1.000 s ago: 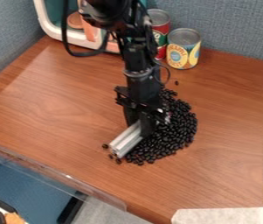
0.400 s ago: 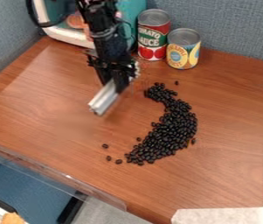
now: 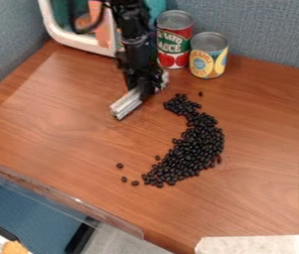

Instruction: Sweep into pile

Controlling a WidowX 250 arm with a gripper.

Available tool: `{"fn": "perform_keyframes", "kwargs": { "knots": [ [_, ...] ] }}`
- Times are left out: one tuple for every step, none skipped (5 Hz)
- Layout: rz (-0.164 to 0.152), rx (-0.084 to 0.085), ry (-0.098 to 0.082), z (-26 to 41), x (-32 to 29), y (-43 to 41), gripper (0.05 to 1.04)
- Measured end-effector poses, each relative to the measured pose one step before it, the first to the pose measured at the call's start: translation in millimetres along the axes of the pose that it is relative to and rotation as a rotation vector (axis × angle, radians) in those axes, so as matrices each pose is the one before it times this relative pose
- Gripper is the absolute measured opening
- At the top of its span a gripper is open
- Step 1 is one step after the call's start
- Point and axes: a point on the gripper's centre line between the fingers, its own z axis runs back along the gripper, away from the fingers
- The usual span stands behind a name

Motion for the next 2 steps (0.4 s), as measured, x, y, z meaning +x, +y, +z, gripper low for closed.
{"fn": "perform_keyframes", "kwargs": {
  "knots": [
    [-0.1421, 0.0001, -0.0073, -2.41, 8.91, -5.19, 0.368],
    [-0.1338, 0.0211, -0.0154, -0.61, -3.88, -26.49, 0.368]
  ]
}}
